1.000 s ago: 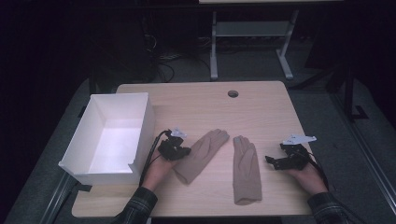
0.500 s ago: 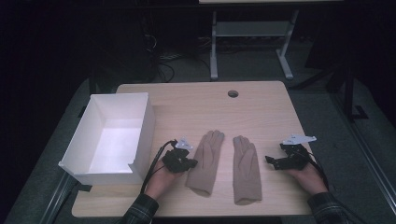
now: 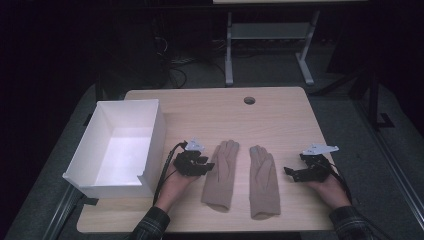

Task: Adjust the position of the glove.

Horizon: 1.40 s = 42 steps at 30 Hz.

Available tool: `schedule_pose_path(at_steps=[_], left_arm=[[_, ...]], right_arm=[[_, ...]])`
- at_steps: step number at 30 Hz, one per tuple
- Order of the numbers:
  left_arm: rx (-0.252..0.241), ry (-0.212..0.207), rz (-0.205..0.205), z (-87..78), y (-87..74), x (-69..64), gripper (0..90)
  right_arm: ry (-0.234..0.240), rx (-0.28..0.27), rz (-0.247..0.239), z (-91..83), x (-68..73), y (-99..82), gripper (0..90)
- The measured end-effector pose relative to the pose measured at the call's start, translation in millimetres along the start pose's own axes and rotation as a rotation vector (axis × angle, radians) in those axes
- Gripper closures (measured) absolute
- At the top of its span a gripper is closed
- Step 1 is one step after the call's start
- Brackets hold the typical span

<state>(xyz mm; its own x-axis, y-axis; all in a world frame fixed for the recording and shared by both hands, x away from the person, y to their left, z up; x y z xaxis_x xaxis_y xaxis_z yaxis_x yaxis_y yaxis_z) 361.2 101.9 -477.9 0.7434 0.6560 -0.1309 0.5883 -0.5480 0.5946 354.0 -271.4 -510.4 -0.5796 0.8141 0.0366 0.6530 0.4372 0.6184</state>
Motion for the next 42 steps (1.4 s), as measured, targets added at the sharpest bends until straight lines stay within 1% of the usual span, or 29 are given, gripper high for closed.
schedule_pose_path(at_steps=[1,3,5,7,8,9,10,14,17,20,22,24,25,26,27,28,29,30,31,32,33,34,36,37,38,39,41,42], left_arm=[[0.005,0.003,-0.006,2.1,-0.8,1.9,59.7],[0.006,-0.013,-0.019,5.0,-2.1,1.4,58.6],[0.014,-0.004,-0.008,6.8,-2.8,-0.1,58.3],[0.033,0.003,0.005,9.3,-4.0,-1.4,57.9],[0.041,0.010,0.004,10.6,-5.1,-1.2,57.9],[0.044,0.008,-0.004,12.2,-5.9,-1.4,57.9],[0.047,0.002,-0.001,13.7,-6.7,-1.5,58.1],[0.054,-0.005,-0.006,14.0,-7.4,-3.8,63.3],[0.051,-0.023,-0.026,14.3,-7.8,-4.8,69.5],[0.056,-0.047,-0.040,14.6,-7.9,-6.5,78.4],[0.049,-0.055,-0.050,14.0,-7.0,-7.1,86.5],[0.056,-0.061,-0.064,13.5,-6.4,-5.6,87.5],[0.049,-0.070,-0.076,13.2,-6.1,-4.9,87.9],[0.041,-0.087,-0.096,12.6,-5.9,-3.9,88.0],[0.033,-0.104,-0.106,11.6,-5.6,-2.6,88.1],[0.028,-0.111,-0.109,10.1,-5.2,-1.7,88.2],[0.032,-0.114,-0.103,8.2,-4.8,-0.8,88.2],[0.025,-0.118,-0.104,6.2,-3.9,-0.2,88.2],[0.014,-0.121,-0.106,4.0,-2.5,-0.4,88.2],[0.011,-0.123,-0.105,3.0,-1.8,-0.7,88.2],[0.007,-0.121,-0.103,1.8,-1.1,-0.7,88.2],[0.012,-0.121,-0.095,0.2,-0.8,0.0,88.2],[0.002,-0.126,-0.099,-1.0,0.6,-0.1,88.2],[0.001,-0.130,-0.098,-1.8,1.2,-0.2,88.2],[-0.002,-0.131,-0.096,-2.6,2.0,-0.3,88.2],[-0.006,-0.135,-0.095,-3.4,2.8,-0.5,88.2],[-0.007,-0.139,-0.090,-5.4,4.1,-0.9,88.2],[-0.011,-0.141,-0.086,-6.2,4.5,-0.9,88.2]], right_arm=[[0.000,0.000,0.000,0.0,0.0,0.0,12.3],[0.000,0.000,-0.001,0.0,0.0,0.0,12.3],[0.000,0.000,0.000,0.1,0.0,0.0,12.4],[0.000,0.000,-0.001,0.1,0.0,0.0,12.3],[0.000,0.000,-0.001,0.0,-0.1,0.0,12.3],[0.000,0.000,-0.001,0.1,0.0,0.0,12.4],[0.000,0.000,0.000,0.0,0.0,0.0,12.4],[-0.001,0.000,0.000,0.0,0.0,0.0,12.4],[0.000,-0.001,-0.001,0.1,0.0,0.0,12.4],[0.001,-0.004,-0.006,0.0,0.3,0.1,13.4],[0.004,-0.004,-0.006,-0.1,1.4,0.1,14.0],[0.012,-0.005,-0.016,-0.5,3.0,0.2,15.8],[0.015,-0.006,-0.019,-0.3,4.1,0.4,16.5],[0.019,-0.006,-0.023,-0.9,5.1,0.5,21.2],[0.027,-0.009,-0.034,-2.2,6.1,0.9,28.6],[0.036,-0.009,-0.034,-3.5,7.5,1.2,31.2],[0.043,-0.012,-0.036,-4.5,8.0,1.6,37.1],[0.049,-0.014,-0.035,-5.8,8.6,1.8,45.7],[0.058,-0.024,-0.039,-8.2,9.5,2.5,51.7],[0.057,-0.040,-0.039,-11.2,10.4,3.9,59.7],[0.053,-0.044,-0.049,-12.9,10.2,4.4,67.1],[0.054,-0.051,-0.050,-15.3,11.4,5.0,72.3],[0.079,-0.050,-0.063,-18.8,14.0,4.6,86.6],[0.091,-0.047,-0.076,-20.2,15.8,3.5,89.7],[0.107,-0.038,-0.083,-21.1,18.3,2.0,89.8],[0.115,-0.026,-0.102,-21.7,20.8,0.2,89.8],[0.140,-0.007,-0.126,-23.6,28.2,-3.0,89.8],[0.153,0.005,-0.147,-24.6,34.1,-5.2,89.8]])
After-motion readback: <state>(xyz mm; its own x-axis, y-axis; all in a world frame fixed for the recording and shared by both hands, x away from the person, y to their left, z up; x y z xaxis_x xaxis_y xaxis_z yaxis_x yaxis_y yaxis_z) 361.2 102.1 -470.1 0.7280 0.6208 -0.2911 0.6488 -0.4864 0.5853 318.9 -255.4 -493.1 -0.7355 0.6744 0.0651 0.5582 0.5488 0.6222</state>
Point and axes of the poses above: each handheld gripper's, and its own axes: z roughly forward along the jaws, y roughly out of its top, x roughly to its left, the point moved 4 cm from there along z, roughly forward along the jaws, and after that the axes turned 8 degrees about x, right-handed, at the moved point
